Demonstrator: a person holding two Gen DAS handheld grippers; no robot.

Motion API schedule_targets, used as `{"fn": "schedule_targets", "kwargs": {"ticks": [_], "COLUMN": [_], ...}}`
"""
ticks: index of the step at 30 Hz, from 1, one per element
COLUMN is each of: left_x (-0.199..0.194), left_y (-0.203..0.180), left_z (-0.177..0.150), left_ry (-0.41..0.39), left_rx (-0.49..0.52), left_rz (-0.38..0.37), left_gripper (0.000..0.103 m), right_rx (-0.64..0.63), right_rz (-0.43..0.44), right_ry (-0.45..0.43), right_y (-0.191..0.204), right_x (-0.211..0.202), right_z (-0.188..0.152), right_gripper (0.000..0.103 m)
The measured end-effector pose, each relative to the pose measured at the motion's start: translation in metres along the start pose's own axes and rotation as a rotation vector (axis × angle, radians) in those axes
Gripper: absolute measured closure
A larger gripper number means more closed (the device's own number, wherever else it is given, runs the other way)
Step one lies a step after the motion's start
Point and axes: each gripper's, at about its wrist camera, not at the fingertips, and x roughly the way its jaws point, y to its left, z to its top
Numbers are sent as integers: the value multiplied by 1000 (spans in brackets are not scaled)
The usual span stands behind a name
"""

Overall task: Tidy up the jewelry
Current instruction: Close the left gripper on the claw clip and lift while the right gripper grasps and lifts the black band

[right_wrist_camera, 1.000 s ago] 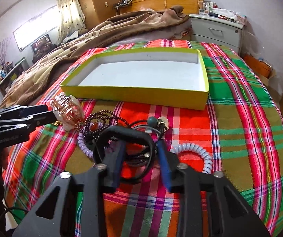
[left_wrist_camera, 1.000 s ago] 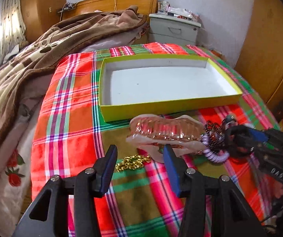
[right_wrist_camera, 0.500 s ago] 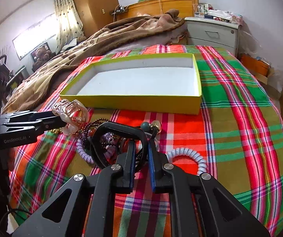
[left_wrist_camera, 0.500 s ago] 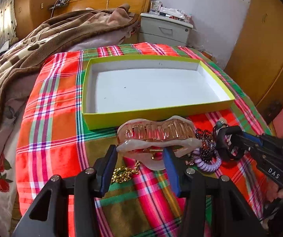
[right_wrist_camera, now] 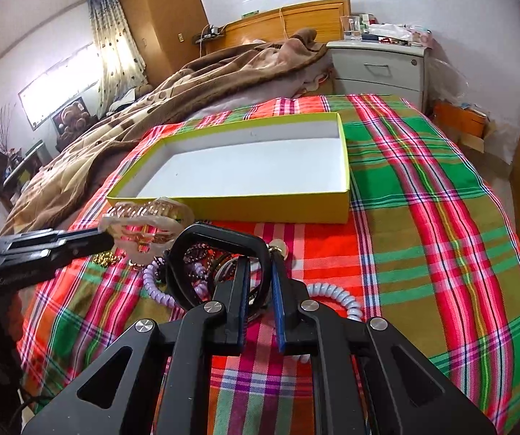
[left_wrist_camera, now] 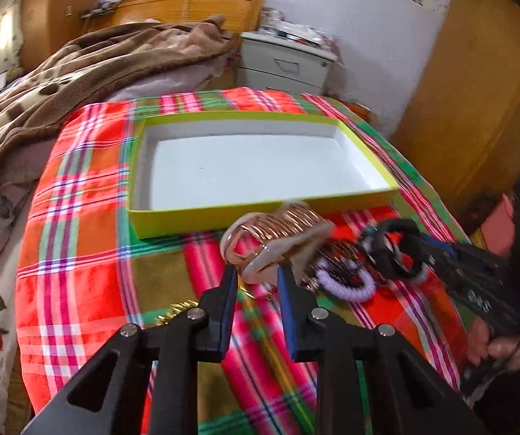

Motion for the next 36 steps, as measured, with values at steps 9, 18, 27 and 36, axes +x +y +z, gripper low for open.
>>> {"fn": "schedule_targets", "kwargs": {"ticks": [9,18,27,36], "left_x": [-29,4,32,35], "left_y": [-1,-3,-14,-2], "left_z": [17,32,32,29], "left_ry": [-94,26,111,117], "left_rx": [99,172,207,128], "left_rz": [0,-83,-30,-15], "left_gripper": [51,51,51,65], "right_rx": [0,5,5,6], "right_rz": [0,2,10,15], "right_ry": [-17,-9,-1,2], "right_y": [1,1,0,-2], "right_x": [-5,-4,0,1], "right_z": [-1,-3,1,7], "right_gripper": [91,91,91,91]}}
